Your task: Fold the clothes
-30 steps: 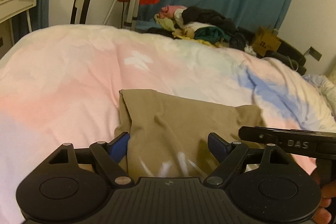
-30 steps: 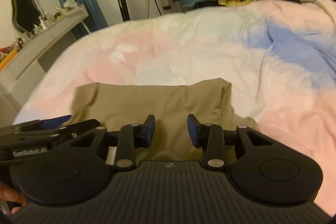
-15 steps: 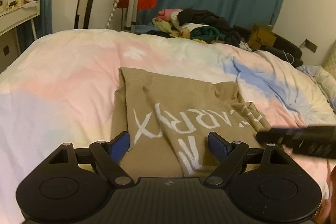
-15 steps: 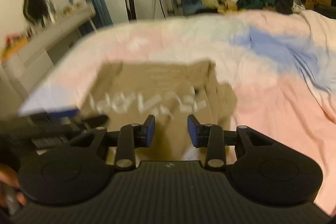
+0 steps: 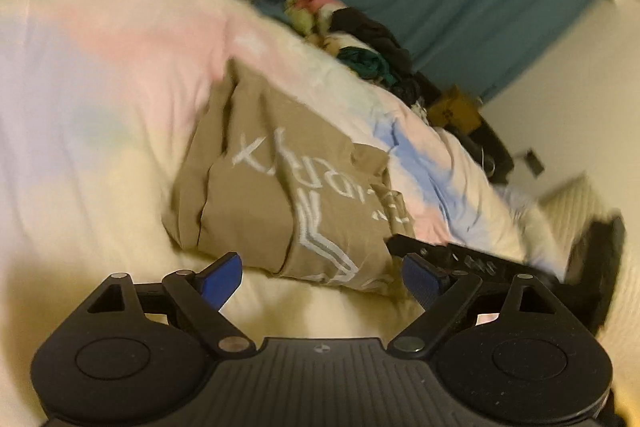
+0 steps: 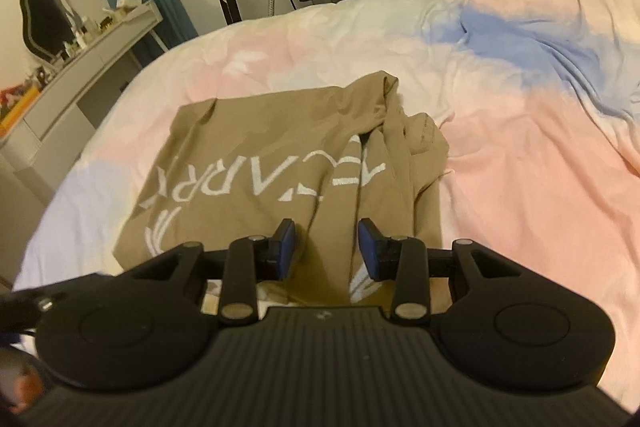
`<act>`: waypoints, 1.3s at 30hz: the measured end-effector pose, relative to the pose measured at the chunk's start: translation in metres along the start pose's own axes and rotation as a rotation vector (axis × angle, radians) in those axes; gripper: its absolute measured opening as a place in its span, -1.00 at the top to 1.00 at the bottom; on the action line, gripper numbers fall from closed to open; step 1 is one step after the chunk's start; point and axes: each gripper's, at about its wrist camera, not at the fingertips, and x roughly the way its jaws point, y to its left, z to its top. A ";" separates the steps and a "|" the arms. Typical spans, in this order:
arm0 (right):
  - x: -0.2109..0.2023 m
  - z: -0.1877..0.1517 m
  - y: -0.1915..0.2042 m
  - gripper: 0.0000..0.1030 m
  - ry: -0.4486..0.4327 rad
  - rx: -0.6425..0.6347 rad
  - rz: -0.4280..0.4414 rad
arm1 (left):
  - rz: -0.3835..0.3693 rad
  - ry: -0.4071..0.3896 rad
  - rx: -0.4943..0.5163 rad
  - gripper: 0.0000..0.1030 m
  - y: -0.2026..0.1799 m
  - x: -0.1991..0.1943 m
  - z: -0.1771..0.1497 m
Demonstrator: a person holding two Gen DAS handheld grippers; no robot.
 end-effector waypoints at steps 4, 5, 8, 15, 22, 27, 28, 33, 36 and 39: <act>-0.004 0.000 -0.003 0.24 -0.012 0.053 0.018 | -0.036 0.037 -0.267 -0.65 0.035 0.030 0.001; -0.005 0.001 -0.005 0.24 -0.016 0.079 0.035 | -0.048 0.019 -0.327 -0.62 0.043 0.031 0.002; -0.010 0.002 -0.012 -0.26 -0.026 0.183 0.136 | -0.094 -0.068 -0.436 -0.60 0.056 0.026 0.003; 0.014 -0.019 -0.017 -0.72 0.070 0.537 0.447 | -0.074 -0.136 -0.491 0.16 0.064 0.024 -0.003; 0.044 -0.045 -0.021 -0.72 0.197 0.783 0.555 | -0.143 -0.200 -0.538 0.48 0.069 0.018 -0.004; 0.044 -0.051 -0.036 -0.68 0.094 0.879 0.431 | -0.179 -0.231 -0.569 0.53 0.070 0.016 -0.004; 0.044 -0.052 -0.040 -0.66 0.072 0.900 0.417 | -0.184 -0.237 -0.569 0.53 0.070 0.016 -0.004; 0.040 -0.057 -0.047 -0.40 -0.029 0.953 0.340 | -0.200 -0.257 -0.561 0.54 0.069 0.014 -0.003; 0.036 -0.059 -0.046 -0.20 -0.083 0.954 0.291 | -0.196 -0.251 -0.562 0.54 0.069 0.014 -0.003; 0.031 -0.062 -0.053 0.21 -0.104 0.925 0.245 | -0.182 -0.242 -0.554 0.54 0.067 0.012 -0.003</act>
